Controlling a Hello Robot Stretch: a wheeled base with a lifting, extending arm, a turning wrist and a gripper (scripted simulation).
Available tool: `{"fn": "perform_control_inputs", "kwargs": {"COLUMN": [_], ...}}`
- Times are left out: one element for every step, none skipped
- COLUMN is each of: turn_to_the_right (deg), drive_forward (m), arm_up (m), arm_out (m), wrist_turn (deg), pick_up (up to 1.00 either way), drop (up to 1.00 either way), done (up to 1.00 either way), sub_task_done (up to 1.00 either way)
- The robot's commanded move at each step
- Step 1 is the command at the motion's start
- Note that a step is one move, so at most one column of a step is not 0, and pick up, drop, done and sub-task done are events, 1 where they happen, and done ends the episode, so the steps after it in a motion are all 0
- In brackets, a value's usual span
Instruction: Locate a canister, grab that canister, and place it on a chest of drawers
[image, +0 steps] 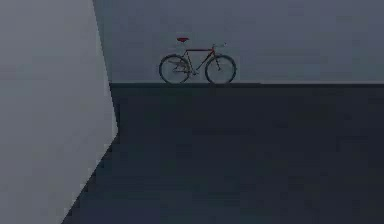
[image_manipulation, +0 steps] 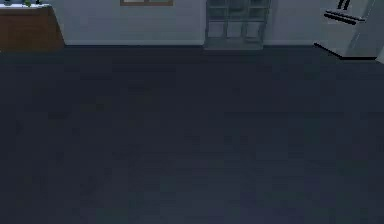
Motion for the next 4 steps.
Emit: {"fn": "perform_control_inputs", "kwargs": {"turn_to_the_right": [-9.0, 0.0, -3.0, 0.0], "drive_forward": [0.00, 1.00, 0.00, 1.00], "arm_up": [0.00, 0.00, 0.00, 0.00], "arm_out": [0.00, 0.00, 0.00, 0.00], "wrist_turn": [0.0, 0.0, 0.0, 0.0], "pick_up": [0.00, 0.00, 0.00, 0.00], "drop": [0.00, 0.00, 0.00, 0.00], "done": [0.00, 0.00, 0.00, 0.00], "sub_task_done": [0.00, 0.00, 0.00, 0.00]}}
